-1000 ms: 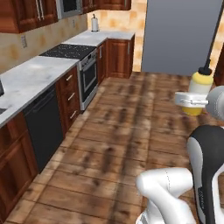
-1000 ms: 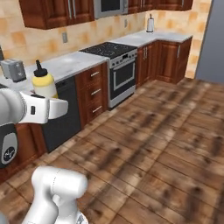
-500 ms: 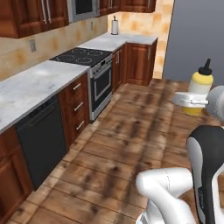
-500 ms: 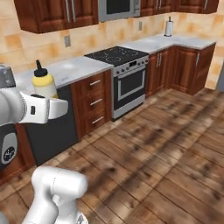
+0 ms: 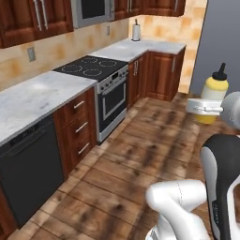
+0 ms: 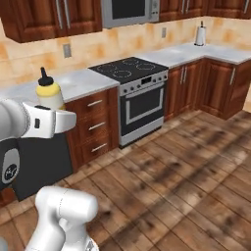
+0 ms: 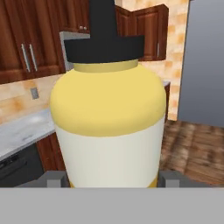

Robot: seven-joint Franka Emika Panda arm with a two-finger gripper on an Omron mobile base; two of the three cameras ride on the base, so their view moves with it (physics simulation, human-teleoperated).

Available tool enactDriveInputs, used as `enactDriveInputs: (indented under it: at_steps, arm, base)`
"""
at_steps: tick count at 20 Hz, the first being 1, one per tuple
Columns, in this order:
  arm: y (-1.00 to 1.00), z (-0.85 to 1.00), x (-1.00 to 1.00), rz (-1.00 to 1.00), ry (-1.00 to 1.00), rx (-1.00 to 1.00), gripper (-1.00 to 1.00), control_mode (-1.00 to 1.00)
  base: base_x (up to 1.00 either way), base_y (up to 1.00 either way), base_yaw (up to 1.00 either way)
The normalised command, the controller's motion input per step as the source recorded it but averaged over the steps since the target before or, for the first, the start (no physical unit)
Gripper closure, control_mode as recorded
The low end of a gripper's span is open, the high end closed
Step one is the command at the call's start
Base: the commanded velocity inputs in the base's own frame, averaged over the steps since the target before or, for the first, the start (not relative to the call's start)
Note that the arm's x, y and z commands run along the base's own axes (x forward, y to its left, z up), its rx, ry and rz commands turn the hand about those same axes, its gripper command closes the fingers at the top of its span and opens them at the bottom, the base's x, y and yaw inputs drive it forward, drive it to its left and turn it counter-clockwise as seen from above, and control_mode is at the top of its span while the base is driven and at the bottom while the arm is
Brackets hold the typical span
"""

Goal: Take 2 condiments from the cabinet and move them on the counter near the stove.Make sure the condiments are lined up with each other, next to each other.

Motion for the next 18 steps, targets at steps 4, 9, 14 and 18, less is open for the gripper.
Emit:
enactDriveInputs:
  at_steps: [4,9,14,18]
  arm:
    - [0.00,0.00,0.00,0.00,0.00,0.00,1.00,1.00]
    - [0.00,0.00,0.00,0.00,0.00,0.00,1.00,1.00]
    - [0.00,0.00,0.00,0.00,0.00,0.00,1.00,1.00]
    - [0.00,0.00,0.00,0.00,0.00,0.00,1.00,1.00]
  base:
    - [1.00,-0.70,0.30]
    - [1.00,-0.76,0.29]
    - [1.00,-0.84,0.31]
    - [1.00,-0.87,0.35]
